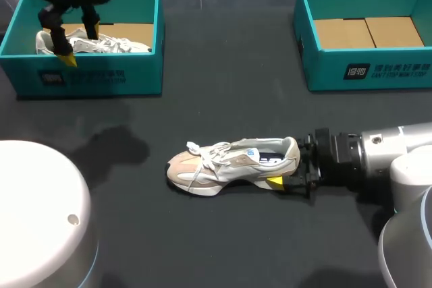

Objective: Take the shoe out of the shoebox, open the shoe tongue, remove and reinsert the insole, then place the shoe into the shoebox

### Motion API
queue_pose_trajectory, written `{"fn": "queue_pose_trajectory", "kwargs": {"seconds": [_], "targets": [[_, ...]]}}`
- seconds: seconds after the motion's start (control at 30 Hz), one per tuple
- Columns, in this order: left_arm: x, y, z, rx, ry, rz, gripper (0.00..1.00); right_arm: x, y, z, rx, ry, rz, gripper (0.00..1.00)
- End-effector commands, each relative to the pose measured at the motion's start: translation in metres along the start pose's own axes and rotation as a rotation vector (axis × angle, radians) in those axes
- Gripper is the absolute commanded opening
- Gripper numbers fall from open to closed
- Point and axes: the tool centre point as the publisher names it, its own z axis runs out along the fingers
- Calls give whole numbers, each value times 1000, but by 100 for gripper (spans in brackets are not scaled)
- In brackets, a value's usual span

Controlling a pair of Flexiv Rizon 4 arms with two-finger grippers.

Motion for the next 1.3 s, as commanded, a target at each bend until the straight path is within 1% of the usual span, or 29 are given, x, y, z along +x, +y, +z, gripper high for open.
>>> {"fn": "queue_pose_trajectory", "kwargs": {"seconds": [0.03, 0.37, 0.43, 0.47, 0.53, 0.57, 0.6, 0.67, 0.73, 0.77, 1.23, 1.3], "targets": [[8, -10, 2, -75, -52, -535, 100, 1, 1, 0, 4, -2, 0, 0], [8, -10, 2, -75, -52, -535, 100, 1, 1, 0, 4, -2, 0, 0], [16, -27, 6, -46, -59, -702, 100, 1, 1, 0, 4, -2, 0, 0], [18, -34, 8, -34, -48, -751, 100, 1, 1, 0, 4, -2, 0, 0], [28, -52, 14, -40, -57, -892, 100, 1, 1, 0, 4, -2, 0, 0], [33, -59, 15, -21, -11, -908, 100, 1, 1, 0, 4, -2, 0, 0], [38, -66, 17, -28, 8, -974, 100, 1, 1, 0, 4, -2, 0, 0], [48, -82, 23, -27, -26, -1059, 100, 1, 1, 0, 4, -2, 0, 0], [56, -99, 28, -52, -43, -1178, 100, 1, 1, 0, 4, -2, 0, 0], [59, -110, 31, -70, -119, -1314, 100, 1, 1, 0, 4, -2, 0, 0], [59, -110, 31, -70, -119, -1314, 100, 1, 1, 0, 4, -2, 0, 0], [63, -124, 36, -69, -121, -1358, 100, 1, 1, 0, 4, -2, 0, 0]]}}
